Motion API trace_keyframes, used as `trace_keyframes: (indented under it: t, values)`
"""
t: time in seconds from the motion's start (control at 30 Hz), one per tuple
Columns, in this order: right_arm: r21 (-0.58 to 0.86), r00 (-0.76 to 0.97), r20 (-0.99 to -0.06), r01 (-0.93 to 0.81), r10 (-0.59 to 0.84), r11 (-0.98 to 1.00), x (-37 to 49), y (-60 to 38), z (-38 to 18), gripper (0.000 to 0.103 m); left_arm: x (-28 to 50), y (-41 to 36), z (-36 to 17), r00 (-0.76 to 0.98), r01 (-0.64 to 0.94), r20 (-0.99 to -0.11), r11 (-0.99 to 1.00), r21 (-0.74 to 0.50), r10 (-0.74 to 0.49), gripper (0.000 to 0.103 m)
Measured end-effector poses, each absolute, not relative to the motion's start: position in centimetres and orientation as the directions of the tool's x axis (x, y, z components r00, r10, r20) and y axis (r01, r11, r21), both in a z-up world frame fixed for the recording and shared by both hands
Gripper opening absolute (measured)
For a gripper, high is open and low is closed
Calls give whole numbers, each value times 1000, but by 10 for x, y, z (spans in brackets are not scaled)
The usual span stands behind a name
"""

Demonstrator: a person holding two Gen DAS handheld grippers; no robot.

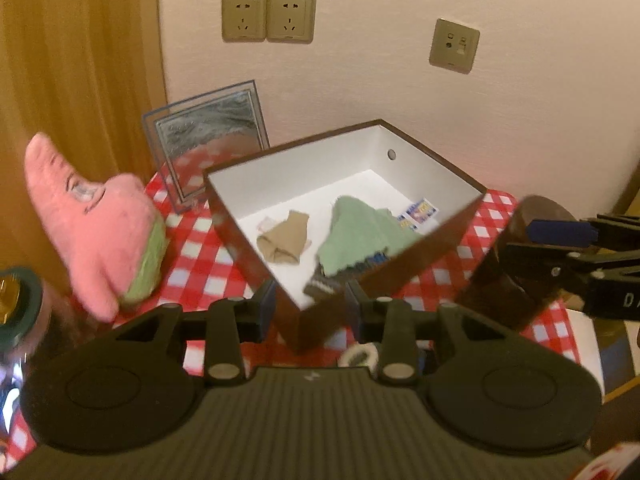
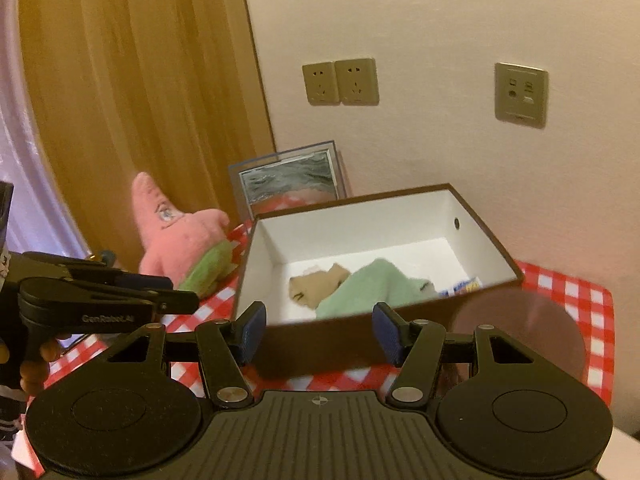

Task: Organize soft objects
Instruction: 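Move both grippers back to the blue towel and plastic bag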

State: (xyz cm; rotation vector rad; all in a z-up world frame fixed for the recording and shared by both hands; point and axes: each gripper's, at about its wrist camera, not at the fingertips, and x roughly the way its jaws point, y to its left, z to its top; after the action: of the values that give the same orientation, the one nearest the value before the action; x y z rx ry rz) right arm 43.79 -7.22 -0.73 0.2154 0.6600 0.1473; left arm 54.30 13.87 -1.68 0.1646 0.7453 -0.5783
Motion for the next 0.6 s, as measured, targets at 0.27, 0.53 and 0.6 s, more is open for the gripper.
trace_keyframes:
  t: [0.27,0.53,0.6]
  values:
    - [308,759,-615,-15,211,951,383,-79,-12,59,491,179,-20,592,520,-683,851,-81,-427,34]
    - [339,708,-673,39,213,940,348,-79,-34,59,452,210,-35,578,482,-714,872,-91,-394,34]
    - [339,691,-690,48,213,940,343,-78,-42,59,444,215,-42,565,478,-724,872,-105,-397,35]
